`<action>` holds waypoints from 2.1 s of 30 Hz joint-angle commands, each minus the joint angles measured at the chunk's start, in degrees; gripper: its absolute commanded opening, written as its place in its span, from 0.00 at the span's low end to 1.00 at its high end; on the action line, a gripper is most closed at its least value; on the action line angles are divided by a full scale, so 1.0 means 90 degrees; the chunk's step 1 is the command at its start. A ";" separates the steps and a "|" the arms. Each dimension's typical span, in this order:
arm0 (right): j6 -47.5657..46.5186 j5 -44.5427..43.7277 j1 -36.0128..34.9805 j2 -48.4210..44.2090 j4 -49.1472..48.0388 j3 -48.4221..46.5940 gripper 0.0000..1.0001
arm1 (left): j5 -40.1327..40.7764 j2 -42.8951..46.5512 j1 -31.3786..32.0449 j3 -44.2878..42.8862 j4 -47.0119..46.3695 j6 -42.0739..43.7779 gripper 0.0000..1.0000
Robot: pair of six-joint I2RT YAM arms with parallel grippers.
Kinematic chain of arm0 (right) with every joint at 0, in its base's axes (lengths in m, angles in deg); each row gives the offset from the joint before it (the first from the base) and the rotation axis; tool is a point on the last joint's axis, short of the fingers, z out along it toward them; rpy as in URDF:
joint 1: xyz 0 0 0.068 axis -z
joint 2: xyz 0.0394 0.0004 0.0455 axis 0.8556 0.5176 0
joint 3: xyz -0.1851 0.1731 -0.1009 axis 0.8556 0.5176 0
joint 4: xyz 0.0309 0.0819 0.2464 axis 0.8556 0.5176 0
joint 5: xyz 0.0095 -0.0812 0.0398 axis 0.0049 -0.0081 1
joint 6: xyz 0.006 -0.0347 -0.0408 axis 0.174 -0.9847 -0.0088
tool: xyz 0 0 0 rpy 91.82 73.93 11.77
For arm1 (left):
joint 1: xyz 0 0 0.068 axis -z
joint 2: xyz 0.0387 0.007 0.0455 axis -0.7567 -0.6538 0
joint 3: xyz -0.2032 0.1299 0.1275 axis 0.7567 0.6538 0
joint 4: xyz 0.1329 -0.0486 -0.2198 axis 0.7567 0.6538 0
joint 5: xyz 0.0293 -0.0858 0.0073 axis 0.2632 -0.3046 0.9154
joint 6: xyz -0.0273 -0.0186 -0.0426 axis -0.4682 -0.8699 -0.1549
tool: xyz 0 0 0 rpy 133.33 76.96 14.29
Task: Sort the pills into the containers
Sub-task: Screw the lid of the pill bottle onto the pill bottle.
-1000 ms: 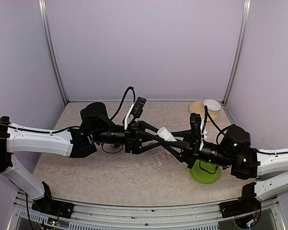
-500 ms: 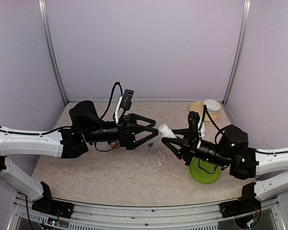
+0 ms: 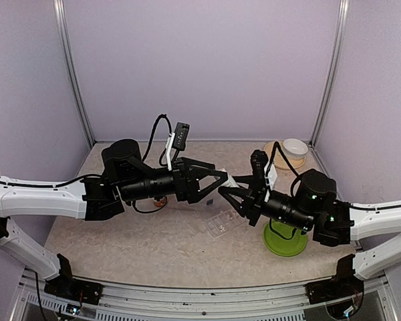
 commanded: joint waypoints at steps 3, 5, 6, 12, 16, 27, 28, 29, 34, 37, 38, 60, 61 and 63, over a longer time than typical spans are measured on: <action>-0.0049 -0.0256 -0.0060 0.0195 -0.0080 -0.0224 0.00 | 0.0031 -0.0084 0.0089 -0.0162 0.0017 0.0038 0.99; -0.0049 -0.0314 -0.0061 0.0270 -0.0037 -0.0274 0.00 | 0.0010 -0.0098 0.0100 -0.0150 -0.0009 0.0023 0.99; -0.0056 -0.0332 -0.0062 0.0299 -0.0034 -0.0282 0.00 | 0.0009 -0.0088 0.0100 -0.0152 -0.0031 0.0018 0.99; -0.0060 -0.0438 -0.0060 0.0418 -0.0049 -0.0305 0.00 | -0.0112 -0.0092 0.0148 -0.0138 -0.0125 0.0013 0.99; -0.0049 -0.0472 -0.0061 0.0534 -0.0003 -0.0347 0.00 | -0.0179 -0.0090 0.0184 -0.0116 -0.0202 0.0031 0.99; 0.0089 0.0062 -0.0060 0.1036 -0.0135 -0.0462 0.00 | -0.0361 -0.0012 0.0237 -0.0059 -0.0443 -0.0004 0.99; 0.0109 0.0132 -0.0063 0.1094 -0.0148 -0.0482 0.00 | -0.0369 0.0009 0.0236 -0.0035 -0.0490 -0.0013 0.99; 0.0124 0.0213 -0.0061 0.1145 -0.0178 -0.0493 0.00 | -0.0379 0.0028 0.0237 -0.0013 -0.0536 -0.0022 0.99; 0.0156 0.0287 -0.0061 0.1167 -0.0291 -0.0496 0.00 | -0.0328 0.0101 0.0232 0.0020 -0.0496 -0.0031 0.99; 0.0112 0.0206 -0.0061 0.0960 -0.0330 -0.0431 0.00 | -0.0177 0.0163 0.0187 0.0103 -0.0449 -0.0086 0.99; 0.0084 0.0151 -0.0061 0.0878 -0.0328 -0.0403 0.00 | -0.0107 0.0196 0.0169 0.0128 -0.0416 -0.0121 0.99; -0.0113 -0.0451 -0.0063 0.0908 0.0059 -0.0526 0.00 | -0.0271 0.0212 0.0075 0.0185 -0.0534 -0.0334 0.99; -0.0094 -0.0360 -0.0062 0.0960 0.0043 -0.0537 0.00 | -0.0304 0.0195 0.0089 0.0185 -0.0563 -0.0345 0.99; -0.0057 -0.0125 -0.0060 0.1076 -0.0005 -0.0564 0.00 | -0.0337 0.0177 0.0099 0.0201 -0.0658 -0.0363 0.99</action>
